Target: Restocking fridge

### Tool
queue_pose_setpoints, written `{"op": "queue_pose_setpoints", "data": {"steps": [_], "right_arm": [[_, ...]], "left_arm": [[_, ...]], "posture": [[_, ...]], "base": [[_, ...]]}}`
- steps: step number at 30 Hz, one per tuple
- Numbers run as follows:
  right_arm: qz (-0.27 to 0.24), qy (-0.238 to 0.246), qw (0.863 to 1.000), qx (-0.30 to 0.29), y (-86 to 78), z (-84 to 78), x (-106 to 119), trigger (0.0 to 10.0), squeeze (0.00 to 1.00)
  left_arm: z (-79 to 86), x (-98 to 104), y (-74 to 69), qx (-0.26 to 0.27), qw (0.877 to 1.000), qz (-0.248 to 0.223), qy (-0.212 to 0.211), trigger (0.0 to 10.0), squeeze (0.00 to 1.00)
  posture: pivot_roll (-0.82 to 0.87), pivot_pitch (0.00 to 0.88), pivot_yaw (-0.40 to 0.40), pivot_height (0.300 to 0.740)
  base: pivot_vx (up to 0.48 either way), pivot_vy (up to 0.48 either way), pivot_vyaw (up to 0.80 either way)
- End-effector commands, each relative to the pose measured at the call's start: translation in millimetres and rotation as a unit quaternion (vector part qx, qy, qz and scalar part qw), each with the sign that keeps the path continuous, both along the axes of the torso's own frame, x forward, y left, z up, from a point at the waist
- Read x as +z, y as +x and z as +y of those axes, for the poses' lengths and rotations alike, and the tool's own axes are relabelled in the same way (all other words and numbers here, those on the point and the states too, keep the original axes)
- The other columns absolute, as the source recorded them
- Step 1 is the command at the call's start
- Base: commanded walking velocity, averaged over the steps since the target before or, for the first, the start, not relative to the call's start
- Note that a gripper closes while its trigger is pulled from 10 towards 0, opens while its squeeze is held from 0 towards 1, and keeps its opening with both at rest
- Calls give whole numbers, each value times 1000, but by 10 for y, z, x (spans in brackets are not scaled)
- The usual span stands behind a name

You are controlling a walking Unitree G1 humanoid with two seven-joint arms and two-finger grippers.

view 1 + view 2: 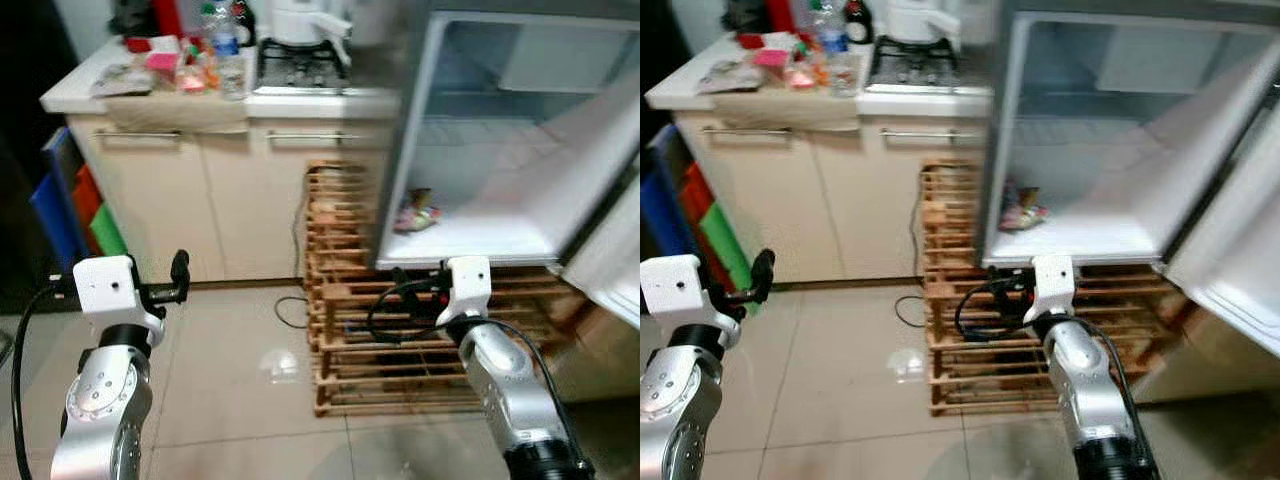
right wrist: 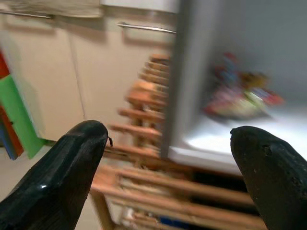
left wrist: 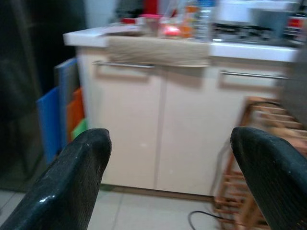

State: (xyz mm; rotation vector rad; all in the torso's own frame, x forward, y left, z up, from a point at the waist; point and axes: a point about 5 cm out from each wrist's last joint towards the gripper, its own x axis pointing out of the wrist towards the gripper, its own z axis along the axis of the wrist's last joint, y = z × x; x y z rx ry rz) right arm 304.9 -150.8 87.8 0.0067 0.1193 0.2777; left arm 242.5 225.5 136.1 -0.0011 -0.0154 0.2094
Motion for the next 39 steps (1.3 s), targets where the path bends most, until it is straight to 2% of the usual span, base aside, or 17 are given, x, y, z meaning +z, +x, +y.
{"op": "queue_pose_setpoints", "data": {"steps": [1,7,10,13,17,18,22,28,34,35,39], "right_arm": [[-8,-4,1000,10,43,13,22,10000,0],[-17,7,1000,-7,66,-49,33,10000,0],[-7,23,999,-44,90,-130,14,10000,0],[-29,25,998,-50,90,-91,71,10000,0],[-45,43,995,-76,80,-166,118,10000,0],[-46,45,994,-82,75,-183,119,10000,0],[-38,48,993,-103,78,-225,75,10000,0],[-6,26,987,-159,88,-342,-15,10000,0],[-37,-27,991,-123,69,-272,58,10000,0],[-46,-43,990,-124,72,-291,88,10000,0],[-48,-42,988,-141,87,-374,119,10000,0]], "left_arm": [[7,3,5,17,1000,1,-4,10000,0],[-85,27,55,1,1000,-2,1,10000,0],[-115,39,105,-14,1000,4,13,10000,0],[-113,49,175,-39,999,9,12,10000,0],[-124,-23,218,-34,999,33,7,10000,0],[-138,-35,229,-34,999,34,-3,10000,0],[-164,13,287,-32,999,23,7,10000,0],[-192,131,330,-69,997,-7,15,10000,0],[-150,137,351,-55,998,-11,1,10000,0],[-190,98,340,-59,998,-6,-1,10000,0],[-275,83,351,-76,997,-1,9,10000,0]], "posture": [[-16,0,-39,740],[-7,0,-13,740],[-17,0,-10,740],[-33,0,2,740],[-34,0,15,740],[-40,0,17,740],[-42,0,18,740],[-41,0,21,740],[-57,0,25,740],[-64,0,20,740],[-67,0,9,740]], "base": [[0,480,456],[0,480,450],[0,480,0],[0,480,0],[0,480,0],[0,0,0],[0,0,0],[0,0,0],[447,0,0],[450,0,0],[450,0,0]]}}
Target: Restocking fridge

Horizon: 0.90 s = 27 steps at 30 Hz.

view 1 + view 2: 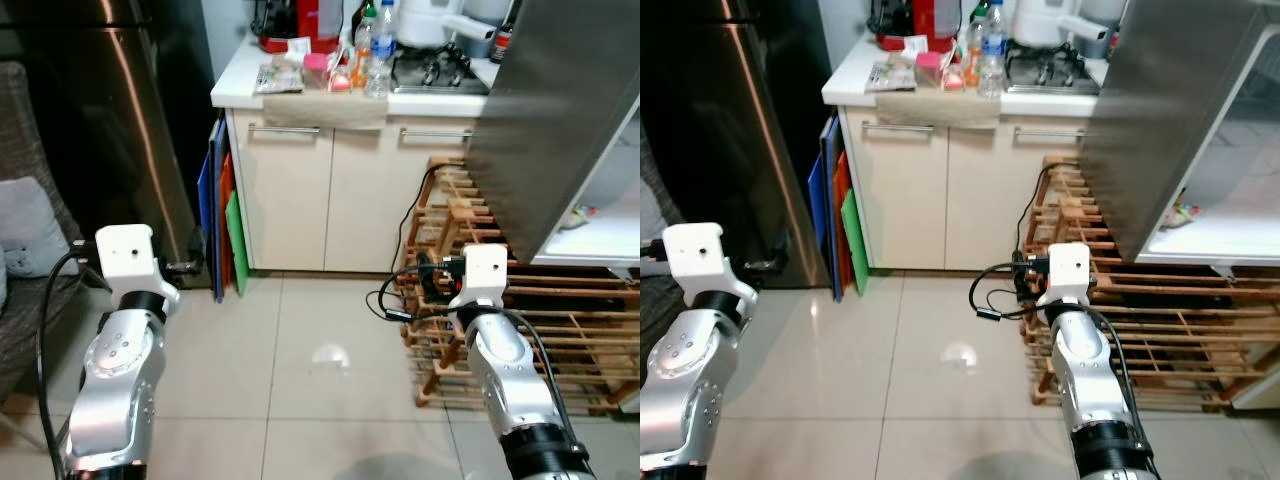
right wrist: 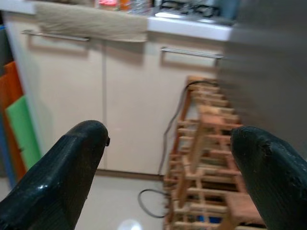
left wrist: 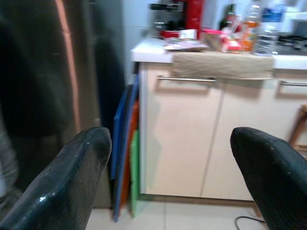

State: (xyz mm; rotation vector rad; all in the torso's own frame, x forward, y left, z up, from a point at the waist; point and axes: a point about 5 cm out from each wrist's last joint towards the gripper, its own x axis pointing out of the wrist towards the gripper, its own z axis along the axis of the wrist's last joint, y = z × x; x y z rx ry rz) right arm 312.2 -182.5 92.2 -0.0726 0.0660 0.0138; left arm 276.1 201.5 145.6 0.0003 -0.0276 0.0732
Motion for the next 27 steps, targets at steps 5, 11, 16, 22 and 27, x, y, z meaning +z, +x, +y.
{"op": "queue_pose_setpoints", "data": {"steps": [5,11,16,22,27], "right_arm": [[-26,11,1000,7,16,-5,96,10000,0],[-22,21,999,20,15,53,78,10000,0],[-25,24,999,28,61,93,95,10000,0],[-26,25,999,29,84,94,102,10000,0],[-27,27,999,26,77,91,99,10000,0]], "left_arm": [[-19,5,18,-7,1000,2,9,10000,0],[-26,-14,-19,0,1000,4,5,10000,0],[-2,-1,-38,5,1000,2,8,10000,0],[-37,26,-9,-10,1000,-2,16,10000,0],[-63,58,26,-20,1000,-8,20,10000,0]], "posture": [[-66,0,7,740],[-50,0,5,740],[-33,0,4,740],[-37,0,1,740],[-47,0,5,740]], "base": [[449,0,0],[450,0,0],[450,0,0],[450,0,0],[450,0,0]]}}
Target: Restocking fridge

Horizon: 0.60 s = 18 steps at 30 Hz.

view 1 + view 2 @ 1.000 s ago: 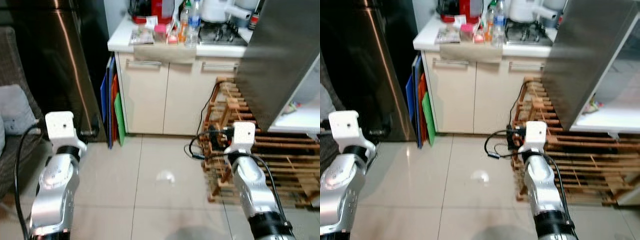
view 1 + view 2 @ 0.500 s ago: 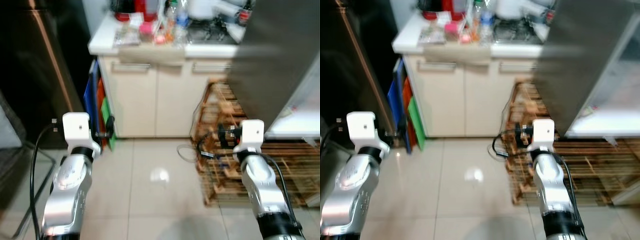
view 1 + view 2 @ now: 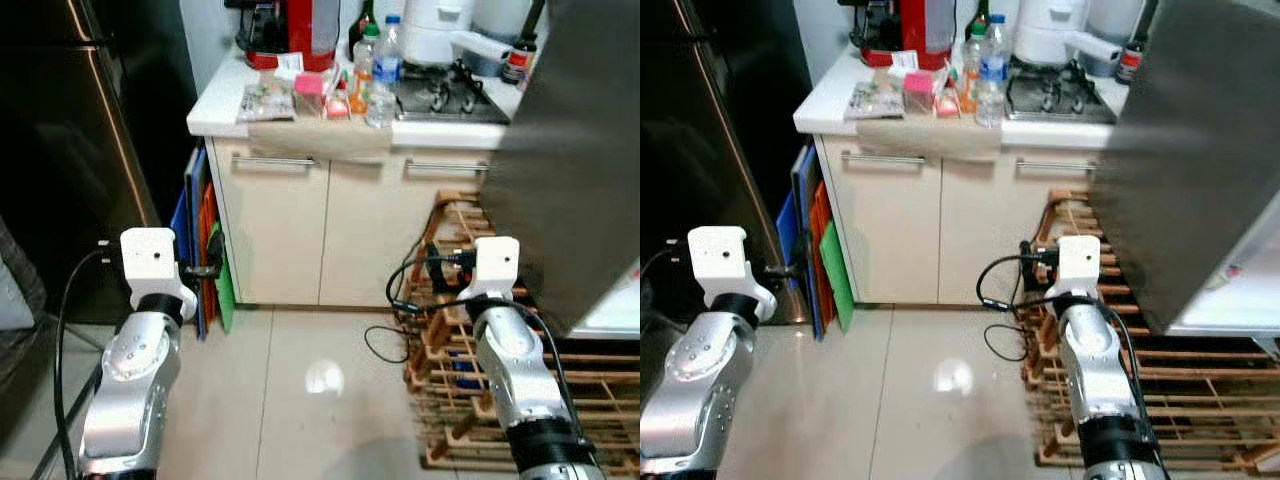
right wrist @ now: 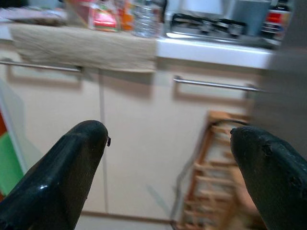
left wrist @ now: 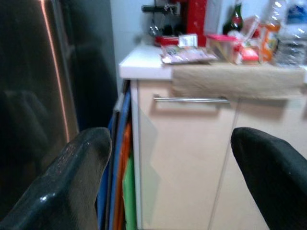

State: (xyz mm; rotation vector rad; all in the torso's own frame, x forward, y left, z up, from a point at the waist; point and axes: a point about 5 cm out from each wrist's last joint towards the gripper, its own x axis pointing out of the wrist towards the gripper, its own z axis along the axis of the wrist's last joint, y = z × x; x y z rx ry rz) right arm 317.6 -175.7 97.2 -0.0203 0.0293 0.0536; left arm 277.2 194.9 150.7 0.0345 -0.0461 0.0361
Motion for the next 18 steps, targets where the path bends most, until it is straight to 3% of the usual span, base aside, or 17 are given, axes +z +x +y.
{"op": "queue_pose_setpoints", "data": {"steps": [1,18], "right_arm": [[-11,1,1000,6,21,23,50,10000,0],[-2,2,1000,-1,13,-14,17,10000,0]], "left_arm": [[-3,7,18,-3,1000,1,3,10000,0],[-73,-9,29,-20,1000,2,1,10000,0]], "posture": [[-47,0,5,740],[-61,0,2,740]], "base": [[450,0,0],[450,0,0]]}}
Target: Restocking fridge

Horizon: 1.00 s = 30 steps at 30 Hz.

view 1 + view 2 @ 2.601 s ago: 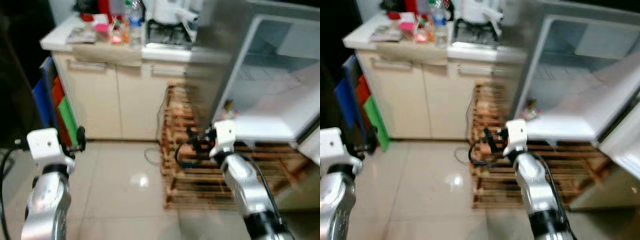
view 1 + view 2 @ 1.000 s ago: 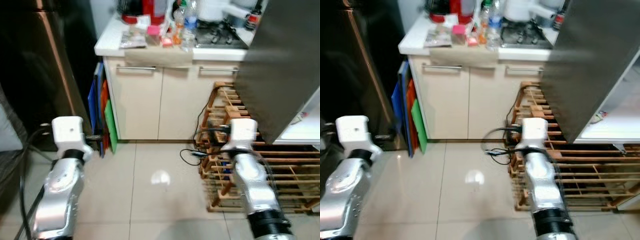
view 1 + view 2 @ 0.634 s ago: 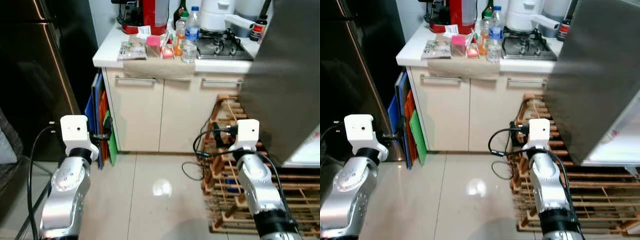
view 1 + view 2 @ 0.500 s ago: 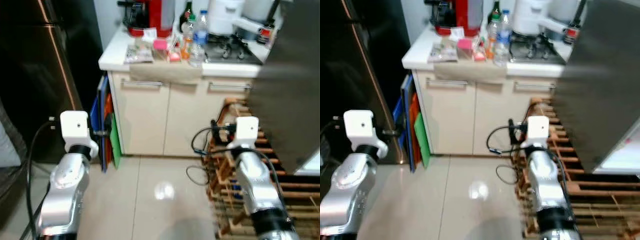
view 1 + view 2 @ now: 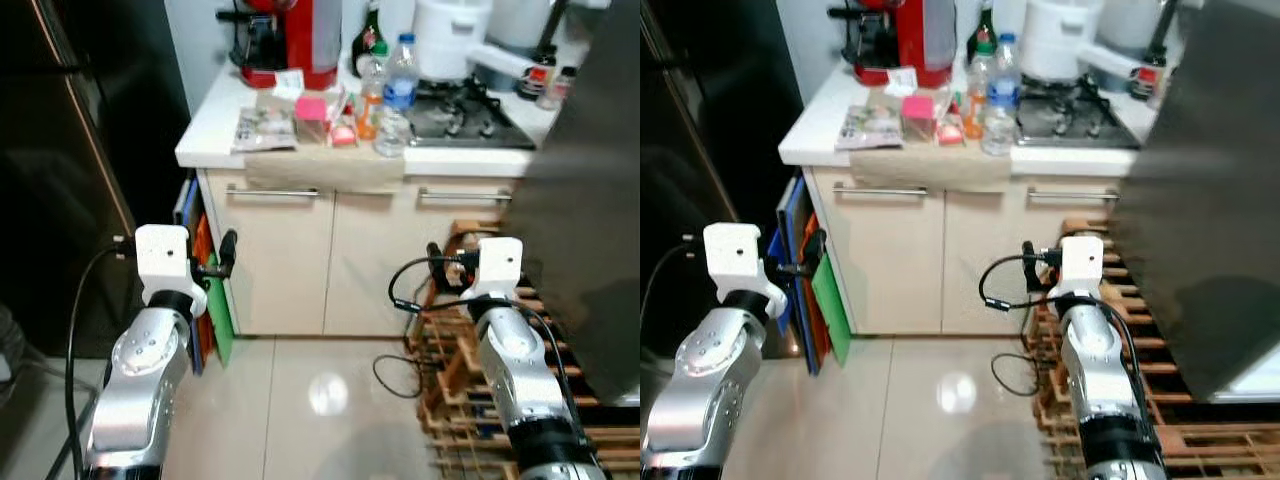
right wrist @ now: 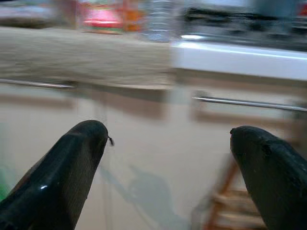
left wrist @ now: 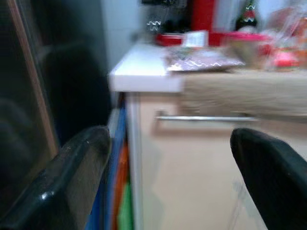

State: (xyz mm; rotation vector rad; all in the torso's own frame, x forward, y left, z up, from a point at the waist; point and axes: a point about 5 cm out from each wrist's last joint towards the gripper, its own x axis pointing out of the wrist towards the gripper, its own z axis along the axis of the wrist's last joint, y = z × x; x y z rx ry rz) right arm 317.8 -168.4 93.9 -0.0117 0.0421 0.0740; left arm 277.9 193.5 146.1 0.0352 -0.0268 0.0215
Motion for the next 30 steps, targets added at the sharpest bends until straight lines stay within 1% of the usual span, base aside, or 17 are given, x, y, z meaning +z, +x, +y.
{"op": "queue_pose_setpoints", "data": {"steps": [1,3,4,5,7,9,10,12,13,14,15,16,18,21,22,28,30], "right_arm": [[-14,-6,1000,-9,14,-85,77,10000,0],[-33,-10,999,-3,28,-66,171,10000,0],[-54,-5,999,4,62,-32,301,10000,0],[-54,-5,999,4,62,-32,301,10000,0],[-80,4,997,12,103,13,466,10000,0],[-139,19,990,33,183,106,821,10000,0],[-156,23,987,39,202,132,926,10000,0],[-204,46,977,44,266,149,1263,10000,0],[-204,46,977,44,266,149,1263,10000,0],[-214,50,975,43,279,144,1343,10000,0],[-246,48,967,50,306,154,1566,10000,0],[-260,49,963,52,318,161,1666,10000,0],[-269,51,960,54,325,165,1727,10000,0],[-300,46,951,58,412,186,2043,10000,0],[-305,45,949,59,433,190,2106,10000,0],[-317,38,947,43,595,141,2404,10000,0],[-316,35,947,37,606,128,2425,10000,0]], "left_arm": [[-69,38,26,-15,1000,-9,0,10000,0],[-92,44,37,-19,1000,-11,-3,10000,0],[-114,54,47,-23,1000,-15,-3,10000,0],[-114,54,47,-23,1000,-15,-3,10000,0],[-125,59,54,-24,1000,-17,-3,10000,0],[-148,65,57,-29,999,-20,-5,10000,0],[-154,67,59,-31,999,-21,-6,10000,0],[-175,85,57,-39,999,-25,-9,10000,0],[-175,85,57,-39,999,-25,-9,10000,0],[-180,93,54,-43,999,-27,-10,10000,0],[-190,124,49,-50,998,-33,-12,10000,0],[-200,138,49,-55,998,-36,-12,10000,0],[-207,147,49,-58,998,-38,-12,10000,0],[-298,218,72,-83,995,-52,-15,10000,0],[-320,236,78,-88,994,-56,-15,10000,0],[-369,367,119,-105,991,-77,-10,10000,0],[-370,387,121,-105,991,-80,-9,10000,0]], "posture": [[-64,0,2,740],[-68,0,1,740],[-71,0,2,740],[-71,0,2,740],[-71,0,3,740],[-71,0,4,740],[-70,0,5,740],[-68,0,5,740],[-68,0,5,740],[-67,0,5,740],[-65,0,5,740],[-65,0,6,740],[-65,0,6,740],[-65,0,6,740],[-65,0,5,740],[-56,0,-3,740],[-55,0,-5,740]], "base": [[454,0,0],[450,0,0],[450,0,0],[450,0,0],[450,0,0],[450,0,0],[450,0,0],[450,0,0],[450,0,0],[450,0,0],[450,0,0],[450,0,0],[450,0,0],[451,0,0],[450,0,0],[452,0,0],[232,0,0]]}}
